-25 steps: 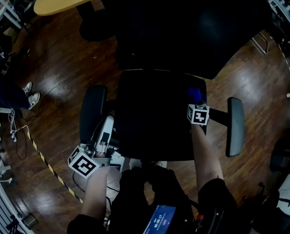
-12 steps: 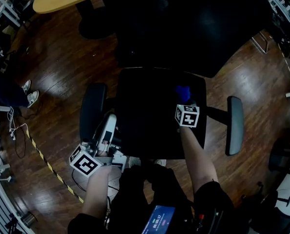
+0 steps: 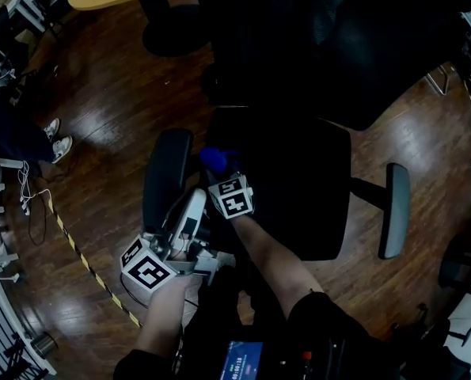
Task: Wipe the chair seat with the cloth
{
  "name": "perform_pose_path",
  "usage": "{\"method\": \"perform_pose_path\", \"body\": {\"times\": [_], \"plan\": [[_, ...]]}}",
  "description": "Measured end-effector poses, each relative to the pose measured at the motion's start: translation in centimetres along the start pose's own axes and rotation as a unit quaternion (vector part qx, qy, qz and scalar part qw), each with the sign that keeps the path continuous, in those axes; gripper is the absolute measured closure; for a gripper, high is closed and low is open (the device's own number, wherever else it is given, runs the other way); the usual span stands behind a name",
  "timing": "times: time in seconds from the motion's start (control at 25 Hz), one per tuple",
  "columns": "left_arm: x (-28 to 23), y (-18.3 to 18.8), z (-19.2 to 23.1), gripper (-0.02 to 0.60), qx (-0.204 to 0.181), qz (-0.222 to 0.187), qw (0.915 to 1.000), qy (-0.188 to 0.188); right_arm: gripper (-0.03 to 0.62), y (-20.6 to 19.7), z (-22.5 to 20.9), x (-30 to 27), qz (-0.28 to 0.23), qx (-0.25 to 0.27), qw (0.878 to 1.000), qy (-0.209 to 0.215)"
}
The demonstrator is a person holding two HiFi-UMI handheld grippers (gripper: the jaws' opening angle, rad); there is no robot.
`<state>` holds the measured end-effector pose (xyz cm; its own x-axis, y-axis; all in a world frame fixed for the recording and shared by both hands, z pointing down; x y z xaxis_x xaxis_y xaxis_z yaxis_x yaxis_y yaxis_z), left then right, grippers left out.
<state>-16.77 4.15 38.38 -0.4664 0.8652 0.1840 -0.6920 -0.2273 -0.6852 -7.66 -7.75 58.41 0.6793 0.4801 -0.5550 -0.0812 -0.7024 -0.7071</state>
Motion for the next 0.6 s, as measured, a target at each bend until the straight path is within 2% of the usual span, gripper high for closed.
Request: {"method": "perform_pose_path", "body": {"times": [0.16, 0.28, 0.44, 0.6], "plan": [[1.2, 0.4, 0.7, 0.589, -0.004, -0.003, 0.9999, 0.014, 0.511, -0.7, -0.9, 1.3, -0.004, 0.012, 1.0, -0.008], [1.6, 0.6, 1.2, 0.589, -0.007, -0.008, 0.9997, 0.023, 0.511, -2.0, -4.5, 4.5, 0.001, 0.008, 0.999, -0.047], [1.2, 0.4, 1.1, 0.589, -0.011, -0.009, 0.9996, 0.023, 0.511, -4.2, -11.9, 11.4, 0.008, -0.014, 0.991, -0.136], [1.0, -0.2, 0.5, 0.589, -0.012, -0.005, 0.9997, 0.02, 0.511, -4.7, -19.4, 21.6, -0.014, -0.055, 0.965, -0.257]]}}
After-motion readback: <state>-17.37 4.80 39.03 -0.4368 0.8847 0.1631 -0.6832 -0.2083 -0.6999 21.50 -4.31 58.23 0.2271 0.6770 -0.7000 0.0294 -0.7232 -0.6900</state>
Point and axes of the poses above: the fingertips, and each gripper's own axes: x backward along the fingers, z to its left, y out of its top, the point moved 10 cm from there along x, backward along the fingers, and after that the axes turned 15 degrees about -x, right-handed, at the moved point
